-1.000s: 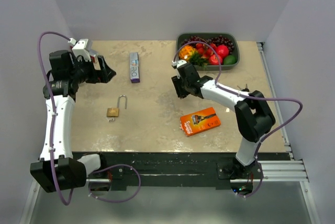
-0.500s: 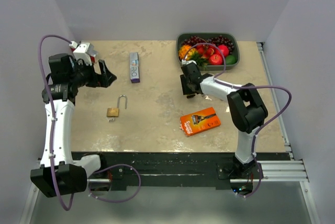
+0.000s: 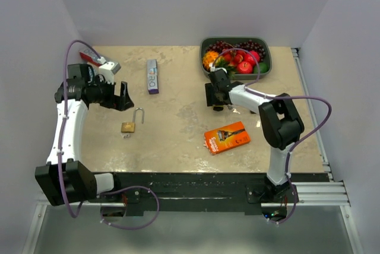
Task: Lock with the key
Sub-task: Place the lock at the center of the board, then pick up the lock from the center of the board.
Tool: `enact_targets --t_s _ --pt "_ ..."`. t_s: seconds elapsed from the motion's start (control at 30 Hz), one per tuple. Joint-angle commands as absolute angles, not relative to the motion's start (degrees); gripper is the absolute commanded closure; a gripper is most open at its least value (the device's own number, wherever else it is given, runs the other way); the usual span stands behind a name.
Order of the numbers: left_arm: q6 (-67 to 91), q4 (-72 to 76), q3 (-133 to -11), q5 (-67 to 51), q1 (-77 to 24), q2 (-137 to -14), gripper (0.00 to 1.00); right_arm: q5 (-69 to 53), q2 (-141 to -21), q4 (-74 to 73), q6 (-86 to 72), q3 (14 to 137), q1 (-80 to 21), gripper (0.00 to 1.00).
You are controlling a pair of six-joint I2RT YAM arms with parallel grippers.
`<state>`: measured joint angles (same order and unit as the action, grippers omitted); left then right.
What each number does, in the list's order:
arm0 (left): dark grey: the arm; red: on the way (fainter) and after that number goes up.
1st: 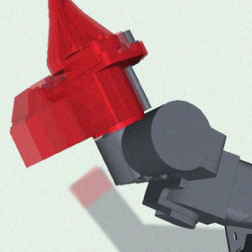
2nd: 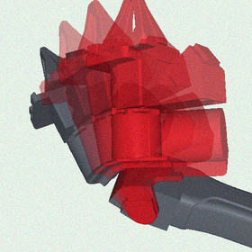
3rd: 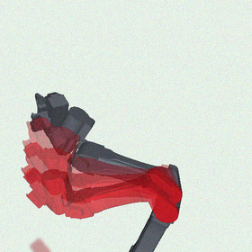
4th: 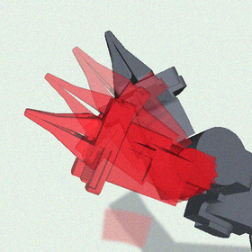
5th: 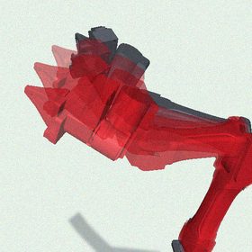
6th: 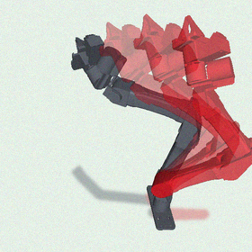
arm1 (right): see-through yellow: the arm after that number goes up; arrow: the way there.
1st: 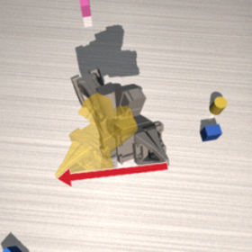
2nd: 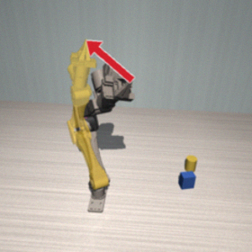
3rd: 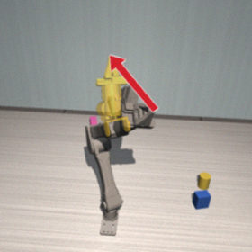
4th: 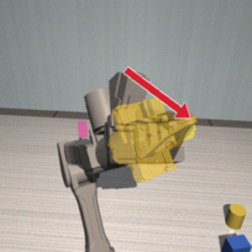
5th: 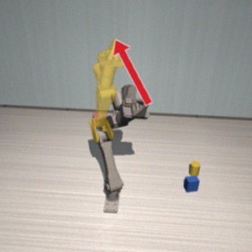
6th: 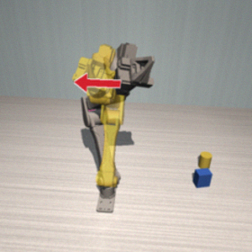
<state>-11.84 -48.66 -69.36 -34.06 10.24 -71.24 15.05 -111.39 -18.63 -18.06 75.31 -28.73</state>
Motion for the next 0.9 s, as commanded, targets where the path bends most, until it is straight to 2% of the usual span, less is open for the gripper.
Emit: enact_targets --t_s 0.0,0.07,0.1,0.2,0.3,0.47,0.53,0.7,0.87 --pt "-24.42 -57.3 -69.96 -33.23 11.07 -74.44 0.01 14.06 -108.64 -18.46 -18.99 76.55 -28.48 0.28" --pt "-26.98 -58.62 -70.14 -32.17 11.69 -76.2 0.01 13.36 -106.97 -18.2 -17.58 76.47 -28.39 0.23" --pt "-27.16 -58.36 -69.96 -30.86 12.73 -76.55 0.01 12.49 -106.09 -17.32 -17.06 75.94 -28.39 0.18" --pt "-24.97 -55.64 -68.56 -26.92 13.88 -77.34 0.01 10.73 -101.79 -15.83 -14.86 74.89 -28.39 0.13" --pt "-19.79 -51.78 -65.49 -22.52 13.89 -78.13 0.03 8.8 -96.96 -14.51 -12.84 73.92 -28.65 0.11" --pt "-7.22 -44.31 -59.86 -15.75 13.54 -78.57 0.01 7.91 -90.02 -12.66 -8.62 72.51 -29.0 0.07" --pt "-3.7 -41.59 -57.76 -11.62 12.4 -78.31 0.01 6.69 -87.64 -10.47 -5.03 71.37 -28.92 0.01" --pt "2.97 -37.18 -54.67 -3.27 6.6 -79.01 0.01 3.16 -78.16 -2.65 -0.26 65.4 -28.92 0.01" --pt "5.97 -33.93 -53.35 1.83 2.82 -82.44 0.06 0.18 -74.97 -3.85 4.21 64.77 -28.92 0.01"
